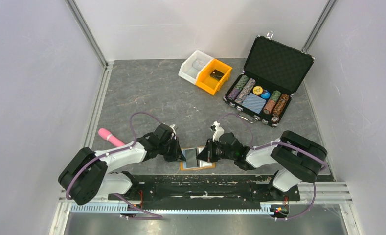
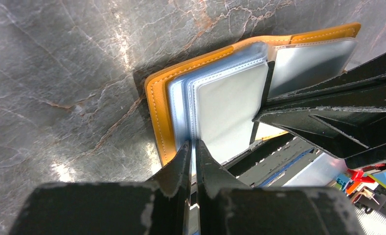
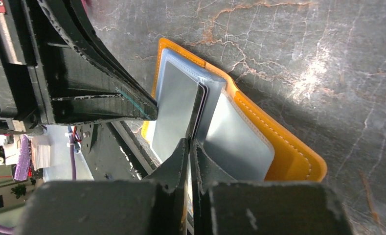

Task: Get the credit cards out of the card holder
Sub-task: Remove the credit card from the card holder.

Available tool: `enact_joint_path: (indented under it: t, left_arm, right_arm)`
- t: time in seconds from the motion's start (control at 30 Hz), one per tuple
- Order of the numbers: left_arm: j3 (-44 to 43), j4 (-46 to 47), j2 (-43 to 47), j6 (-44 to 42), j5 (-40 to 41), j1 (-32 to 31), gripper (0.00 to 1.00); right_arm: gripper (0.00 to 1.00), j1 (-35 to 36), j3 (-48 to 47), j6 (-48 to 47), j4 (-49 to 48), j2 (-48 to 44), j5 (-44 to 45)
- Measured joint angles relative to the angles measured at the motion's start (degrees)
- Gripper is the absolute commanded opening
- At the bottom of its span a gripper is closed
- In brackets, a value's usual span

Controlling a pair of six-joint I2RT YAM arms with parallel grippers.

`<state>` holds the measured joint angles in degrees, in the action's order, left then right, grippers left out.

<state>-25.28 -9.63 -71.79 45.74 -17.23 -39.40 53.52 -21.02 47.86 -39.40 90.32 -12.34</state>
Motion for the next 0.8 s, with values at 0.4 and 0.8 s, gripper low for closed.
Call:
enact_joint_path:
  t: [0.4,0.8]
  left_arm:
    - [0.07,2.95,-1.73,0.02,-1.27,-0.13,0.12]
    - [0.17,3.19,-1.73,0.02,-1.27,-0.13,0.13]
  right_arm:
    - [0.0,-2.4,2.51,-0.9,-1.14,-3.06,-2.91]
    - [0.0,-5.25,5.29,-2.29,0.48,-8.17,-4.17]
